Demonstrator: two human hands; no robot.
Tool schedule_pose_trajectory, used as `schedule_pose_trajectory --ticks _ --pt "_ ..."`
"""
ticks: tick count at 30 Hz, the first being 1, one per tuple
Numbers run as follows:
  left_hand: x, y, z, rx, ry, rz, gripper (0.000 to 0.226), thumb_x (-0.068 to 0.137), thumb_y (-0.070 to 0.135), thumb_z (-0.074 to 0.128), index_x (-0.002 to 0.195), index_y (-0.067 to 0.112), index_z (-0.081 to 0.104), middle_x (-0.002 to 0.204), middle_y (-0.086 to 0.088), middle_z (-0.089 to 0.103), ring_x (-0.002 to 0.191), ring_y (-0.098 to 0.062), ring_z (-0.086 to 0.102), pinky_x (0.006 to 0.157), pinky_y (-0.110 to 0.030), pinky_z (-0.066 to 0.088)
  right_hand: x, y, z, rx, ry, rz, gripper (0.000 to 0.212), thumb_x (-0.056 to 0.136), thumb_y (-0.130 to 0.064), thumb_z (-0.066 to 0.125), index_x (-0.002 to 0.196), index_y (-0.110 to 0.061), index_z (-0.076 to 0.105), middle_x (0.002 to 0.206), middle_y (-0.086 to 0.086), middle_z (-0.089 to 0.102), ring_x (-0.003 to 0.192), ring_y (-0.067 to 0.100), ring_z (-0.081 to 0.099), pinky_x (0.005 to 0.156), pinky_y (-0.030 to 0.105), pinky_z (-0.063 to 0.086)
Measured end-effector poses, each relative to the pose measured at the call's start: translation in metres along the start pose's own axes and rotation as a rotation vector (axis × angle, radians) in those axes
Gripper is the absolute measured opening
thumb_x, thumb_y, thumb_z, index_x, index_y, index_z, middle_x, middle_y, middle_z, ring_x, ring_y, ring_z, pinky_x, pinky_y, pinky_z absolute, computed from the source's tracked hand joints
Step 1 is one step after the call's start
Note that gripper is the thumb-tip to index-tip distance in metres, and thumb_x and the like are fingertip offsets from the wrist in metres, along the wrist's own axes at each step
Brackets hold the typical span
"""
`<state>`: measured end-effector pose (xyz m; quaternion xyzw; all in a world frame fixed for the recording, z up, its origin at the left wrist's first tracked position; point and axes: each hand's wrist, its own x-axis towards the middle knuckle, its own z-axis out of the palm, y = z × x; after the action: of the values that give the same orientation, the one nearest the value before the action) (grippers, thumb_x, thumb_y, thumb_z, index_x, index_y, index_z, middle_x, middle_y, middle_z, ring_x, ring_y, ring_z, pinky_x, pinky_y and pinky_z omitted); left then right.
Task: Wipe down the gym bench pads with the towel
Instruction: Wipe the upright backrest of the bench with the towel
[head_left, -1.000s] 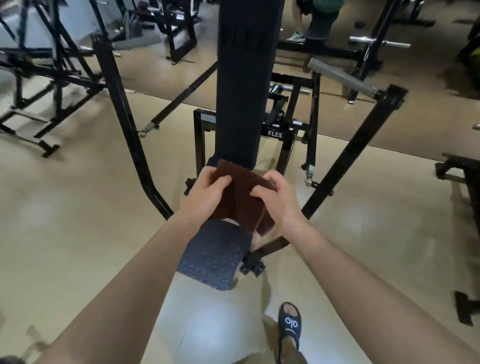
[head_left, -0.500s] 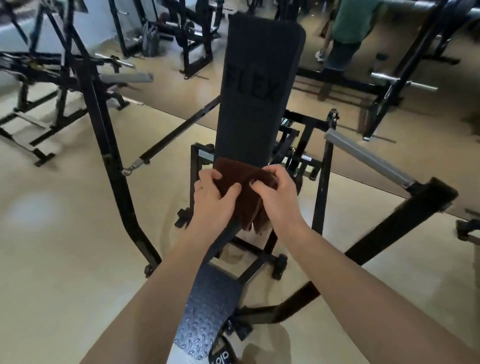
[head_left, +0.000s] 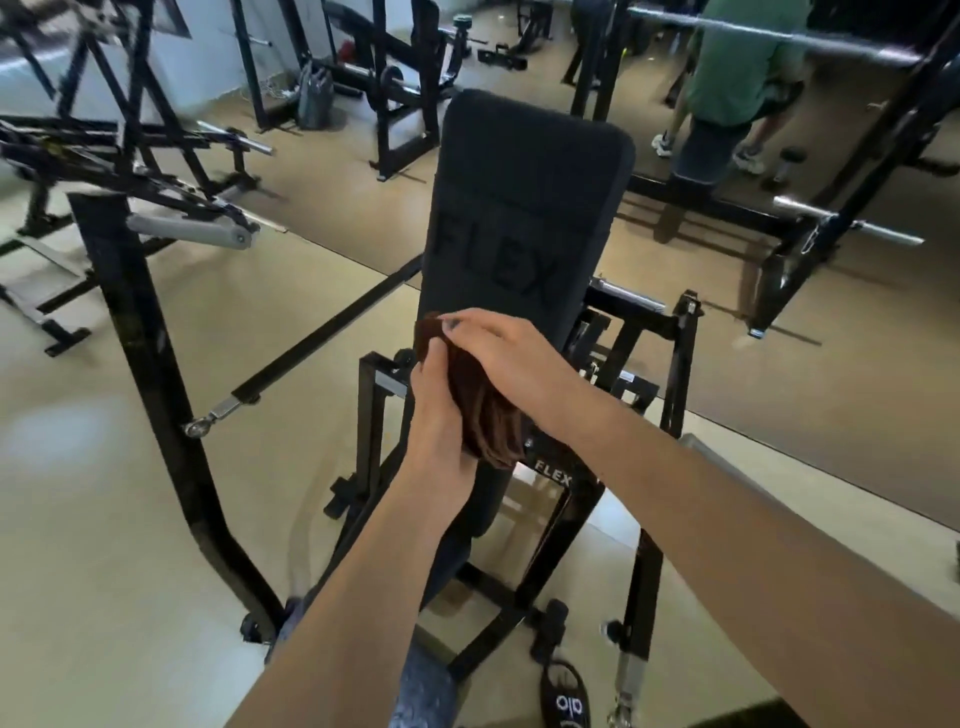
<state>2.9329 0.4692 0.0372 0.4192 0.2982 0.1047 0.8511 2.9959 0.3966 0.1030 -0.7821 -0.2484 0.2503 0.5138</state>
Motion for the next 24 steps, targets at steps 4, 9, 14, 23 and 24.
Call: schedule_pose_trajectory --ticks 4,9,14,23,24 --pt "0.046 0.013 0.037 -0.218 0.101 -0.001 0.048 0.101 0.054 0.050 0.137 0.024 0.060 0.128 -0.010 0.073 0.116 -0.029 0.071 0.101 -0.046 0.055 0.051 0.004 -0.066 -0.247 0.121 -0.195 0.028 0.110 -0.035 0.049 0.121 -0.021 0.072 0.112 -0.012 0.073 0.104 -0.001 0.065 0.095 0.021 0.052" --pt "0.102 0.038 0.085 -0.151 0.230 0.213 0.038 0.107 0.045 0.042 0.142 0.034 0.050 0.130 -0.007 0.068 0.117 -0.027 0.068 0.101 -0.048 0.053 0.120 0.033 -0.153 -0.394 0.712 -0.312 0.049 0.108 -0.032 0.048 0.153 -0.014 0.043 0.146 0.005 0.050 0.130 0.005 0.040 0.115 0.024 0.031" --pt "0.155 0.042 0.138 0.363 0.175 0.580 0.046 0.105 0.043 0.043 0.151 0.039 0.035 0.144 0.003 0.053 0.131 -0.016 0.055 0.113 -0.050 0.046 0.178 0.049 -0.166 -0.044 0.623 -0.161 0.058 0.114 -0.037 0.032 0.167 -0.024 0.013 0.171 0.005 0.019 0.157 0.019 0.020 0.120 0.027 0.018" --pt "0.243 0.000 0.183 0.749 0.428 0.971 0.042 0.102 0.042 0.041 0.134 0.018 0.050 0.156 -0.007 0.041 0.143 -0.028 0.038 0.118 -0.059 0.028 0.220 0.076 -0.146 0.096 0.813 -0.329 0.050 0.112 -0.039 0.037 0.160 -0.024 0.029 0.147 0.000 0.036 0.127 0.001 0.045 0.112 0.030 0.047" --pt "0.250 0.003 0.179 0.744 0.438 1.007 0.039 0.101 0.042 0.040 0.132 0.020 0.049 0.153 -0.009 0.045 0.139 -0.029 0.043 0.116 -0.057 0.031 0.221 0.077 -0.144 0.094 0.835 -0.345 0.050 0.112 -0.038 0.038 0.159 -0.022 0.031 0.144 -0.003 0.037 0.127 0.000 0.044 0.112 0.030 0.046"
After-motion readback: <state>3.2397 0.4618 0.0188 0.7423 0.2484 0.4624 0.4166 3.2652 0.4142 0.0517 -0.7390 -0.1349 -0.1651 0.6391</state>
